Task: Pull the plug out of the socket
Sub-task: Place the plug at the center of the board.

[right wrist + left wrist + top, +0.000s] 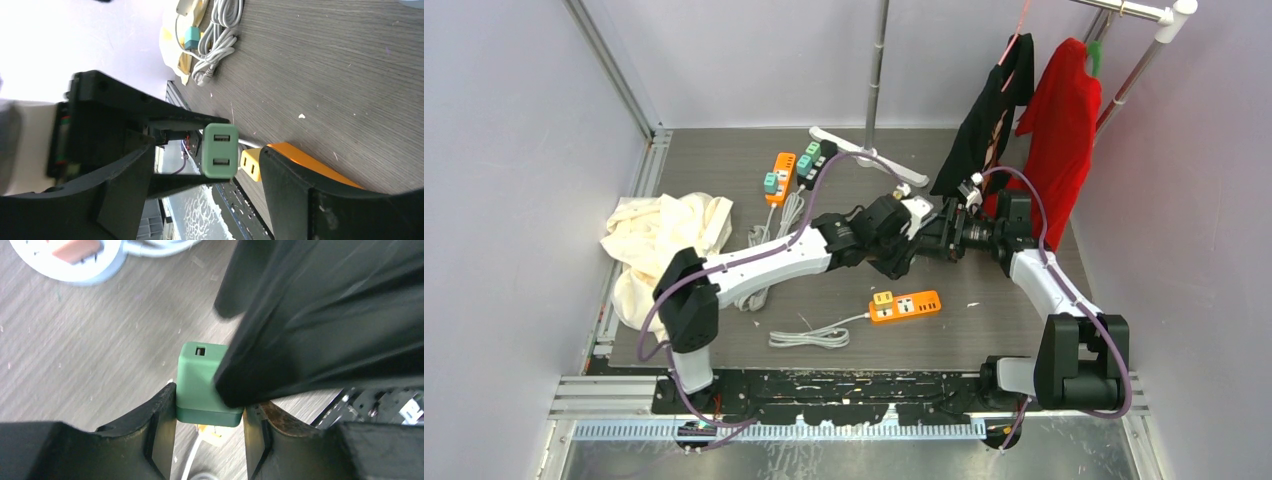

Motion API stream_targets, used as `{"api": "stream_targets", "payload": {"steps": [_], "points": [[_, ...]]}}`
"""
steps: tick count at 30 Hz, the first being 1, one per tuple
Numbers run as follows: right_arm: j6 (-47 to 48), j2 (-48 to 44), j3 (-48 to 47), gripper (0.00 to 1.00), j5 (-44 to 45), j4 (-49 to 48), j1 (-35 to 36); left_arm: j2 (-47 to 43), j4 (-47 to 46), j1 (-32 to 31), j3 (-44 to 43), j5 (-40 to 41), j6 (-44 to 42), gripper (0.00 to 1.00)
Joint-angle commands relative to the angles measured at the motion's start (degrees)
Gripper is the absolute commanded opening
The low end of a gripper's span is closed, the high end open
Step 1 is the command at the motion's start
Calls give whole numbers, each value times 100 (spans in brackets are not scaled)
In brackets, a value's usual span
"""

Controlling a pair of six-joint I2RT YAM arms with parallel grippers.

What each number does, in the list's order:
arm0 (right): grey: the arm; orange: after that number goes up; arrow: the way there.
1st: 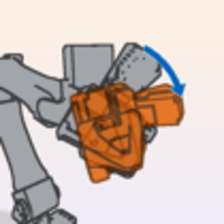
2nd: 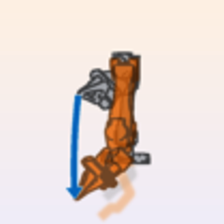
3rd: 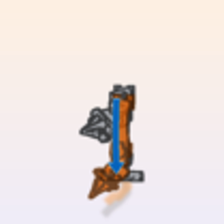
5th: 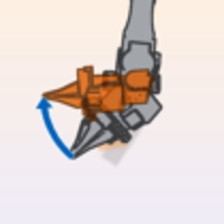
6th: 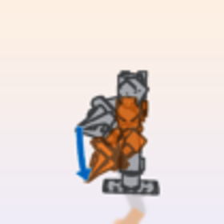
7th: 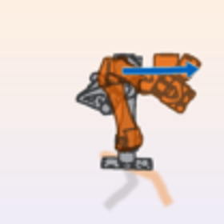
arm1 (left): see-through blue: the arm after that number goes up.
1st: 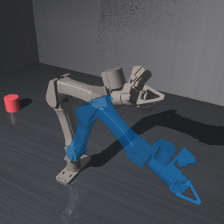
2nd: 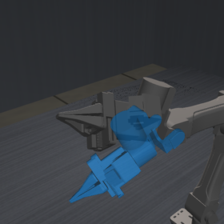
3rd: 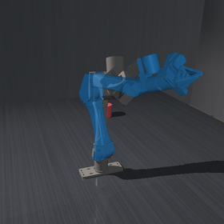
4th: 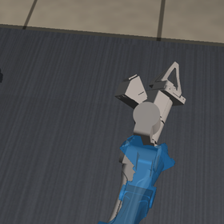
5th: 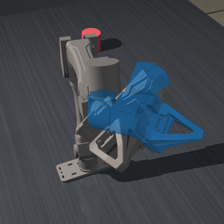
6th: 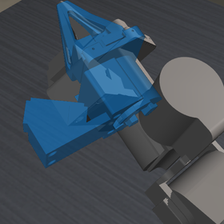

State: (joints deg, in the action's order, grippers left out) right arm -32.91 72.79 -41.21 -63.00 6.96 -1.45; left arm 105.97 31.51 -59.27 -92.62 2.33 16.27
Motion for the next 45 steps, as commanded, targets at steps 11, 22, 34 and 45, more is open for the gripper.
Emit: {"api": "stream_targets", "payload": {"steps": [11,22,34,45], "points": [[865,-264,-92,84,30,228,-165,-2615,-264,1776,3087,-324,1384,0],[1020,-270,-77,84,95,339,-189,-3644,709,4190,3652,-78,1059,0],[1049,-271,-44,85,113,332,-232,-1635,1347,4677,2456,668,931,2],[1076,-301,-17,85,87,333,-259,-731,1440,4872,2192,783,844,25]]}}
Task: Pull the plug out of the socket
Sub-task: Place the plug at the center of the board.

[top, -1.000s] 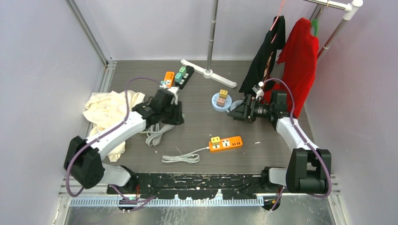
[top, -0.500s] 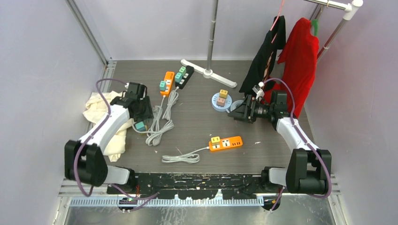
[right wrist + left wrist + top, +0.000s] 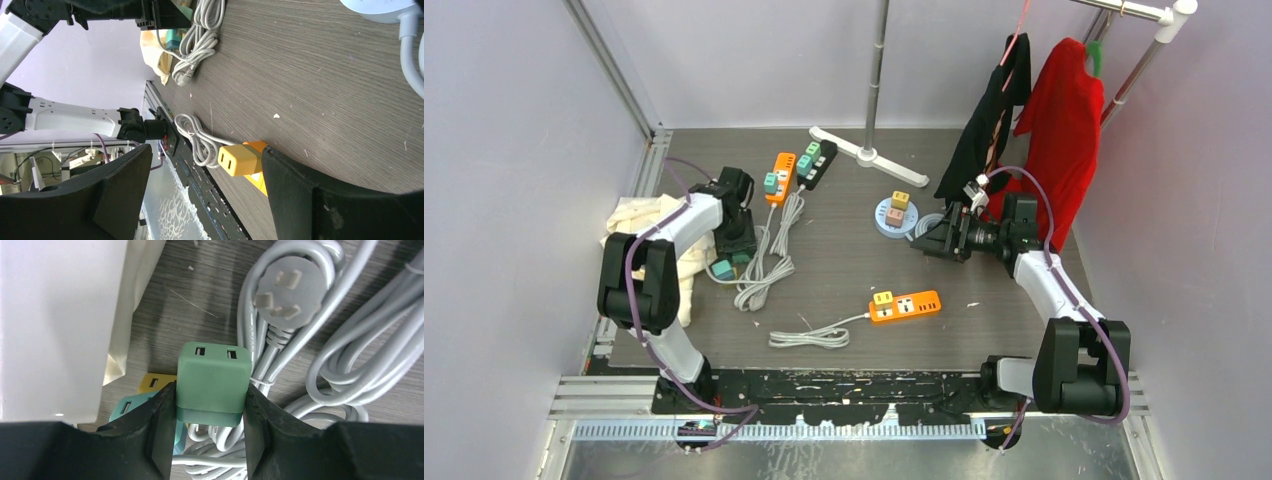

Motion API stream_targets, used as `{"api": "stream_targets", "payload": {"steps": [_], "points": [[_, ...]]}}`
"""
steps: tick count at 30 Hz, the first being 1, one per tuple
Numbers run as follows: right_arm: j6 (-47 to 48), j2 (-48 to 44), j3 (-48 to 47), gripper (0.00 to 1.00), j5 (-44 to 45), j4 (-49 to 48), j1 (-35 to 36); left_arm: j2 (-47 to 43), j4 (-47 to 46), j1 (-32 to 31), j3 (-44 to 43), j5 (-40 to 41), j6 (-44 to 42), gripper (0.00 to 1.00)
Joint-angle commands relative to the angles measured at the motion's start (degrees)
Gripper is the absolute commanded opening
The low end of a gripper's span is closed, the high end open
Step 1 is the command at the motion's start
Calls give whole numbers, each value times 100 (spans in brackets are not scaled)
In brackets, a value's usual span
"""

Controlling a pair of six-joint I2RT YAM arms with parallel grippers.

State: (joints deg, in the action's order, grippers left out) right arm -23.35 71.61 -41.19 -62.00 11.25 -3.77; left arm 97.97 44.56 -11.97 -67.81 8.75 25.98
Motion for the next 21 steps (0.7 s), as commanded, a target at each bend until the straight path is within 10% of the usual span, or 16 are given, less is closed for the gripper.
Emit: {"api": "stream_targets", "payload": {"steps": [1,21], "points": [[127,-183,-16,85,-14,-96,-27,87,185,168,-338,100,-153,27],[306,-165,-109,85,-55,86,-62,-682,146,310,-256,-925,-693,60]]}}
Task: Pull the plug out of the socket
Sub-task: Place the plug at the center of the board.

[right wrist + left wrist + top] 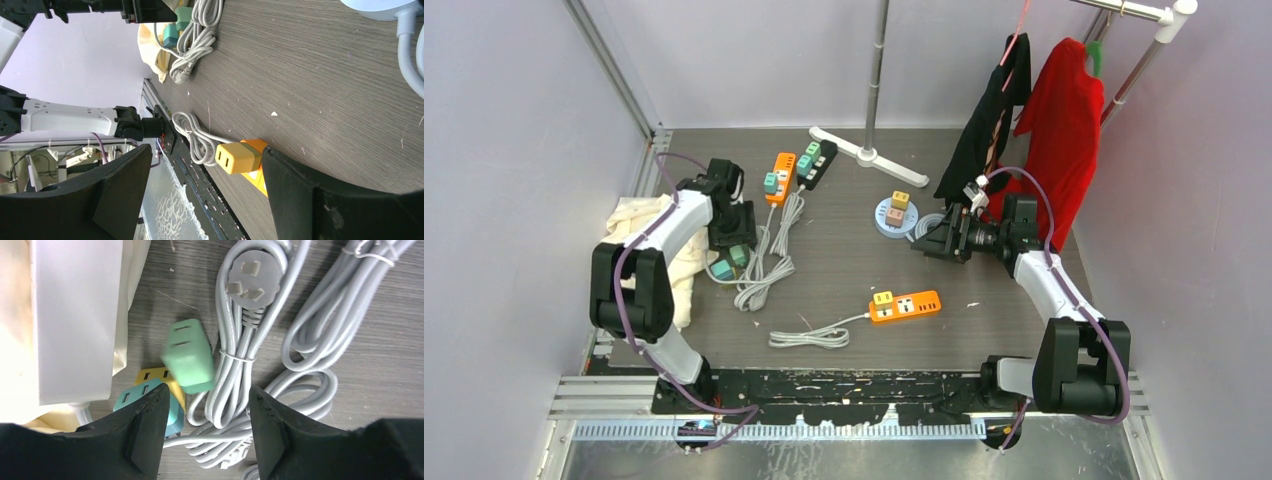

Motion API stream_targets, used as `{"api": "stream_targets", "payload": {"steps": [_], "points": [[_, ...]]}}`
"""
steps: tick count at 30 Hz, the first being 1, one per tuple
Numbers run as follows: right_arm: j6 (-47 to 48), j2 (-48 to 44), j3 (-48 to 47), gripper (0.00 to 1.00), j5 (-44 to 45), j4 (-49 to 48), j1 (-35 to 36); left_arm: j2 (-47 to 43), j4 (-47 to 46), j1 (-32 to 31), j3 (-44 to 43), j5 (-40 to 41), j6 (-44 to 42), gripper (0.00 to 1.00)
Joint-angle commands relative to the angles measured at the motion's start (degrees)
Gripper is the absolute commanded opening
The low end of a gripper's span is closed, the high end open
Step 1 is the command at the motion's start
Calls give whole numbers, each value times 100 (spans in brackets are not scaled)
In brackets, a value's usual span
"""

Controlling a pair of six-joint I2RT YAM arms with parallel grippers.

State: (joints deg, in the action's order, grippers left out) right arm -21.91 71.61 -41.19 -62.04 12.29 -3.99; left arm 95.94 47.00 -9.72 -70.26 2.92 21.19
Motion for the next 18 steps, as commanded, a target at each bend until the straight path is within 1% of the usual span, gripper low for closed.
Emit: {"api": "stream_targets", "payload": {"steps": [1,5,8,10,12,14,16,18], "points": [[175,-164,-113,85,-61,-5,-39,-514,-99,101,-6,-377,-228,60],[317,-161,-179,85,-58,129,-41,-725,0,119,-64,-704,-313,61],[725,-182,-310,85,-54,504,-38,-1097,-89,120,-21,-1446,-419,62],[1128,-190,-410,85,-78,827,-40,-1449,-424,119,120,-2158,-420,65],[1794,-191,-559,85,-108,1339,-40,-1849,-977,110,384,-2896,-279,69],[2641,-191,-755,85,-159,2004,-41,-2231,-1851,44,695,-3494,-22,74],[3678,-180,-962,85,-209,2796,-33,-2720,-2667,-125,1042,-3768,229,79],[4931,-175,-1181,85,-294,3677,-19,-3122,-3341,-370,1355,-3836,295,81]]}}
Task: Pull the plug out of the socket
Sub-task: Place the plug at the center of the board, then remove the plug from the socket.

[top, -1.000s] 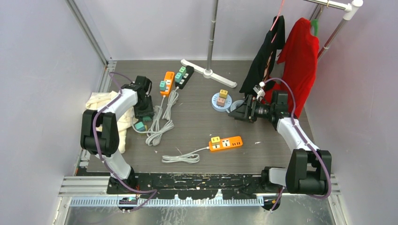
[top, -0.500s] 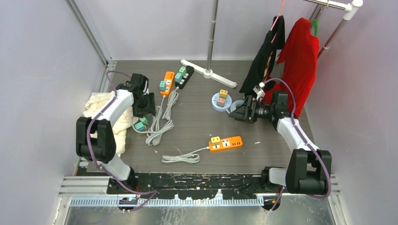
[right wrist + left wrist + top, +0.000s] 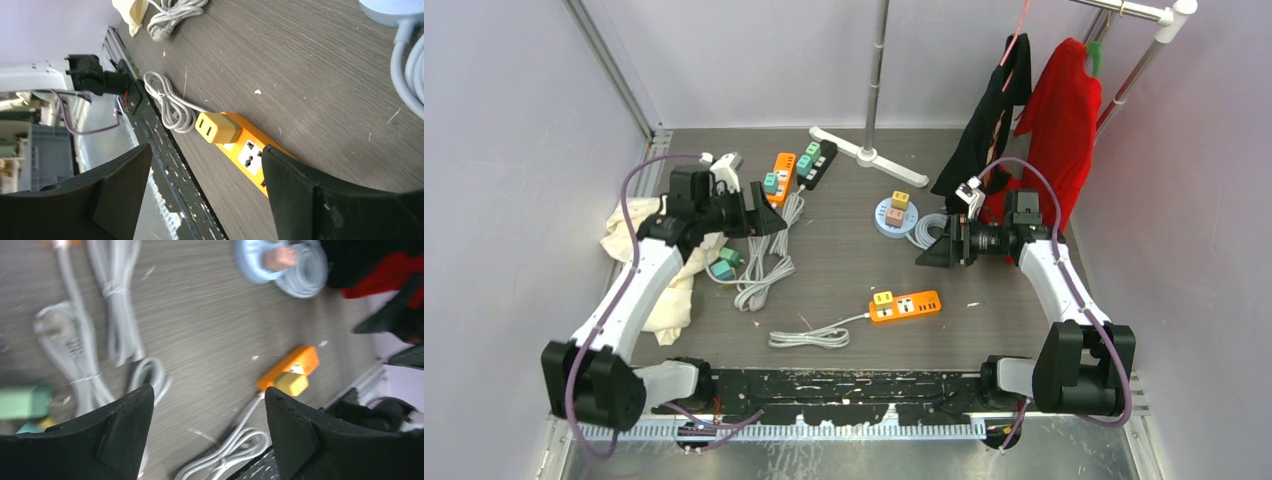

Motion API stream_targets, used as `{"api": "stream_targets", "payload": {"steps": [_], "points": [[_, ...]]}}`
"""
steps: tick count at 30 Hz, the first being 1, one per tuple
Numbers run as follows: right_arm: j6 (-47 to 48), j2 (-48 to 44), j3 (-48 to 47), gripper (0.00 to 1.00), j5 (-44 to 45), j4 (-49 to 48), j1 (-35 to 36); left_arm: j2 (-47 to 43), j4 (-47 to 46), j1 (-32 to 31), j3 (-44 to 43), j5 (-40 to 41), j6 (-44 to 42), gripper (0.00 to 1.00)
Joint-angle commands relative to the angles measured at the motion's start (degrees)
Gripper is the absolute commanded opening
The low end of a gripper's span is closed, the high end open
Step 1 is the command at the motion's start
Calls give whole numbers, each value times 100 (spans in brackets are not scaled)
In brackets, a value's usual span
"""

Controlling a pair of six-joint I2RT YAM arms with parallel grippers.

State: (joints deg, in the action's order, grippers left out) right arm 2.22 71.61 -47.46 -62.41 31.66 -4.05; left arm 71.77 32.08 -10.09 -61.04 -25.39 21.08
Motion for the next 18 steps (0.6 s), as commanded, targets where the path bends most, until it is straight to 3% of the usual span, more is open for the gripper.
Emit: {"api": "stream_targets", "payload": {"steps": [1,4,7,12,18], "points": [[3254,-170,-649,85,-289,2353,-1,-841,-2170,-452,582,-1020,327,83],[6080,-152,-876,87,-375,3855,22,-1248,-3079,-556,966,-1048,601,89],[7701,-92,-1016,90,-278,4745,40,-1627,-3708,-561,1164,-1018,683,100],[8665,-3,-1103,92,-166,5052,223,-2151,-4275,-557,1701,-553,982,99],[9187,75,-1155,92,130,4970,784,-2412,-5394,-590,2516,-1013,1224,99]]}}
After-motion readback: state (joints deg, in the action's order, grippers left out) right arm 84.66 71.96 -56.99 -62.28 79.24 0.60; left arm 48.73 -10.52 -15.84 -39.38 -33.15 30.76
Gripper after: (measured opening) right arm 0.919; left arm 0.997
